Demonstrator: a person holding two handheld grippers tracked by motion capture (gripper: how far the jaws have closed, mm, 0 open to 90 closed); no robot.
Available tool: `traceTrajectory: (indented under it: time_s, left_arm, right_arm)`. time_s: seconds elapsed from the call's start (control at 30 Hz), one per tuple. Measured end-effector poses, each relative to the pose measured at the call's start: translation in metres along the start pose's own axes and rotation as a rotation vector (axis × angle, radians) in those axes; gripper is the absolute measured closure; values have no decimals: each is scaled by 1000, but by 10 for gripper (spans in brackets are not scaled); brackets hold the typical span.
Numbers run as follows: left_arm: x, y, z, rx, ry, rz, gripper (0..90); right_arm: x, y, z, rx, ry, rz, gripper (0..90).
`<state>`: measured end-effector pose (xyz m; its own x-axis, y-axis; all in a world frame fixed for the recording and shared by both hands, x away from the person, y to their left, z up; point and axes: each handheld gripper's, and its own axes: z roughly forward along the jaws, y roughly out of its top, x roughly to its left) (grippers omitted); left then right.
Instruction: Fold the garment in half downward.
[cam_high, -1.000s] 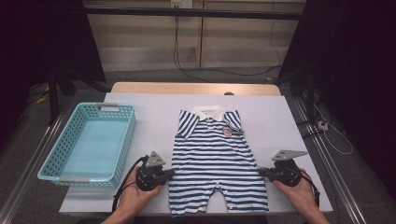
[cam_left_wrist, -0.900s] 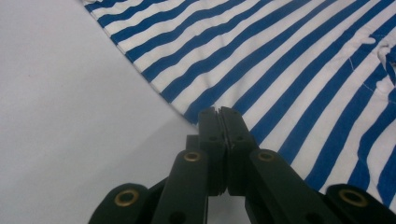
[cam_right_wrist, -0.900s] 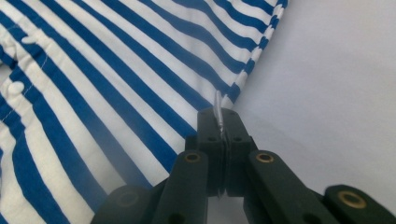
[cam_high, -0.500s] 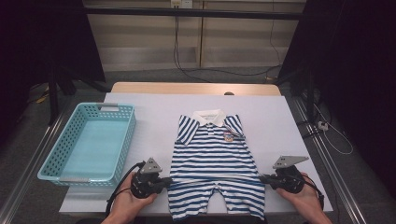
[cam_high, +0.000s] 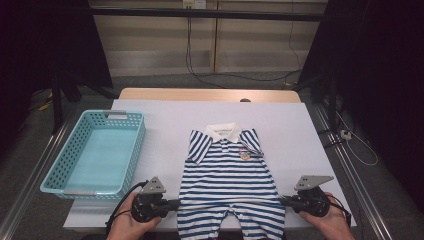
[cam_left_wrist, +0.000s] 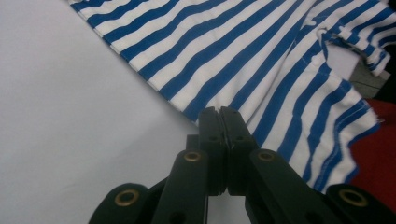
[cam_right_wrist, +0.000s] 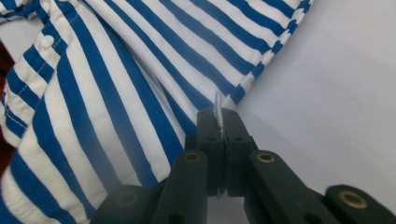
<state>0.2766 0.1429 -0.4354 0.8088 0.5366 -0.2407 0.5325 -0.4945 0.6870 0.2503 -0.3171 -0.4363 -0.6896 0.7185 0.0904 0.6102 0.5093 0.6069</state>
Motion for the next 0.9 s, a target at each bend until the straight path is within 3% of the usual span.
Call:
traceTrajectory:
  time_s: [0.1, 0.17, 0.3, 0.47, 0.53, 0.6, 0.67, 0.8, 0.87, 0.9]
  left_arm:
    - [-1, 0, -1, -8, 9, 3, 880]
    - [1, 0, 0, -6, 18, 15, 859]
    - [4, 1, -1, -43, 56, 4, 686]
    - [10, 6, -3, -81, 79, 12, 492]
    - [12, 10, -2, -116, 91, 0, 383]
    - [13, 14, 0, -144, 100, 17, 304]
    - [13, 18, 3, -152, 116, 51, 252]
    - [16, 26, 9, -192, 105, 61, 191]
    - [17, 30, 12, -216, 105, 49, 169]
    - [18, 32, 12, -208, 117, 64, 138]
  right_arm:
    - [1, -1, 0, 5, 3, 9, 862]
    - [-1, -1, 0, -1, 0, 16, 801]
    - [-3, -2, -1, -38, -8, 32, 594]
    - [-3, 0, -4, -110, 11, 47, 444]
    - [-5, 1, -5, -144, -4, 54, 358]
    - [-8, 2, -5, -178, -7, 75, 292]
    - [-12, 4, -4, -196, -11, 91, 259]
    - [-20, 12, -3, -229, -45, 108, 190]
    - [-23, 15, -3, -252, -47, 131, 146]
    - [-24, 17, -4, -263, -41, 140, 143]
